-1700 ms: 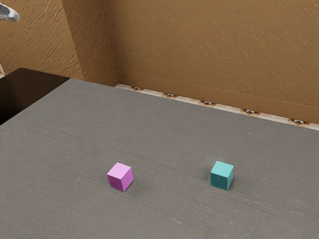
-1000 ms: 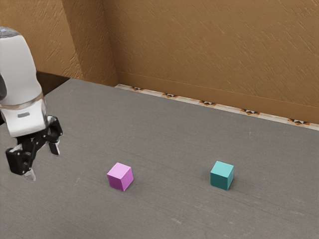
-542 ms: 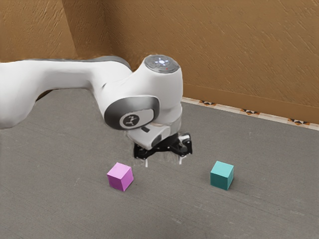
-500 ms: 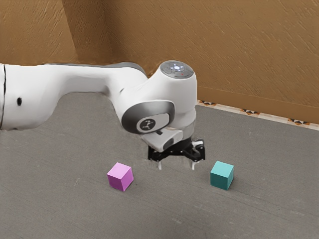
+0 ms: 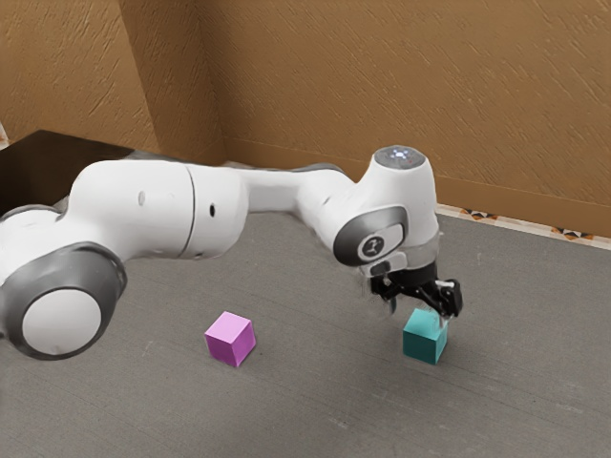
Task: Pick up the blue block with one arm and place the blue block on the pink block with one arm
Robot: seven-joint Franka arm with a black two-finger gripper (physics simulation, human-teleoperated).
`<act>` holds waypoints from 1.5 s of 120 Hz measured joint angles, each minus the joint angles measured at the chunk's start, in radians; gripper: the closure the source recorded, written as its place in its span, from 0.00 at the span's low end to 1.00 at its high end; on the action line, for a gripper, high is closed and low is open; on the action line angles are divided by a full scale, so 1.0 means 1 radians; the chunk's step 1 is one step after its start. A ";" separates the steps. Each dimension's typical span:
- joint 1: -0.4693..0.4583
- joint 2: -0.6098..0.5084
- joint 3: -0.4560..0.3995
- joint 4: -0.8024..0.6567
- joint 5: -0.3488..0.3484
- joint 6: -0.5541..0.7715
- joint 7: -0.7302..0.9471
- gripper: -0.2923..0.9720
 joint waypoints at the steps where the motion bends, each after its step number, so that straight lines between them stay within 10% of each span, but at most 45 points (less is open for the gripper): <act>1: 0.001 0.005 0.000 0.005 0.000 0.001 0.008 0.23; 48: 0.012 0.058 -0.020 0.040 -0.018 0.013 0.263 0.23; 109: 0.012 0.104 0.010 0.068 -0.148 0.088 0.258 0.23; 180: 0.012 0.157 0.013 0.139 -0.117 0.002 0.187 0.23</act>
